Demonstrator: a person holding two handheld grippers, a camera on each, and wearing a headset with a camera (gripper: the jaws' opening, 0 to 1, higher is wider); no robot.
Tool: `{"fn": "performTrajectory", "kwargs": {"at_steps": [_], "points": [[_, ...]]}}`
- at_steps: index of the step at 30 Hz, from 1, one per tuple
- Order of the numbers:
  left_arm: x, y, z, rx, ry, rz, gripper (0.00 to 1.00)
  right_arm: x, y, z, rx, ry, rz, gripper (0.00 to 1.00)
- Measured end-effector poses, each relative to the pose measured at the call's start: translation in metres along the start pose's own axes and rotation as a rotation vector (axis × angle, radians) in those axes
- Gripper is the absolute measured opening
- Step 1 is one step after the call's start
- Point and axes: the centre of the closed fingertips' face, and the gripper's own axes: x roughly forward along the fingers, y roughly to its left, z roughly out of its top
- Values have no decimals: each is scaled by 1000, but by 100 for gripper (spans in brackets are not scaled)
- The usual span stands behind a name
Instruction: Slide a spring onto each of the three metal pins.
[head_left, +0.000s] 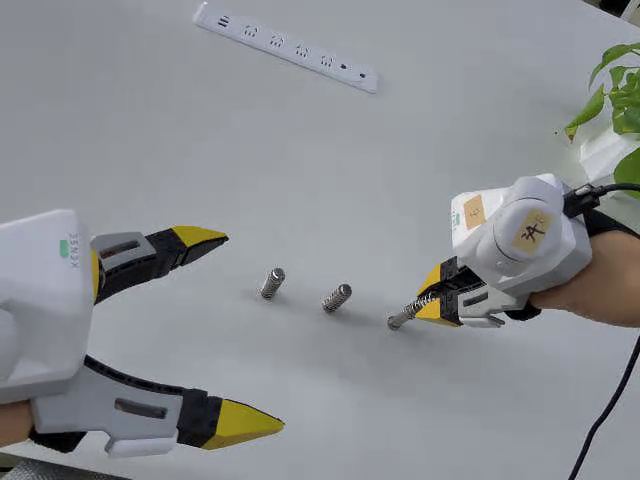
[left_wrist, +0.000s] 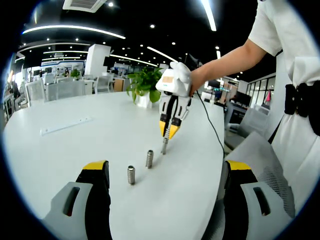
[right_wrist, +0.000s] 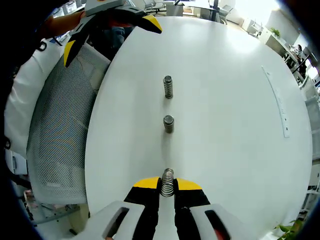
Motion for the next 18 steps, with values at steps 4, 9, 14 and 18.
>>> {"fn": "performTrajectory", "kwargs": {"at_steps": [4,9,14,18], "points": [[1,-1,0,-1,2,-4,94,3,0,-1,-1,3,2,7],[2,0,0,-3,1,-5,94,7,-1,-2,-5,9,6,7],[3,0,1,-5,-1,-6,94,12,-2,-3,-10,11,5,7],[4,0,2,-8,-2,-4,94,16,-2,-4,-17,12,3,7]]}}
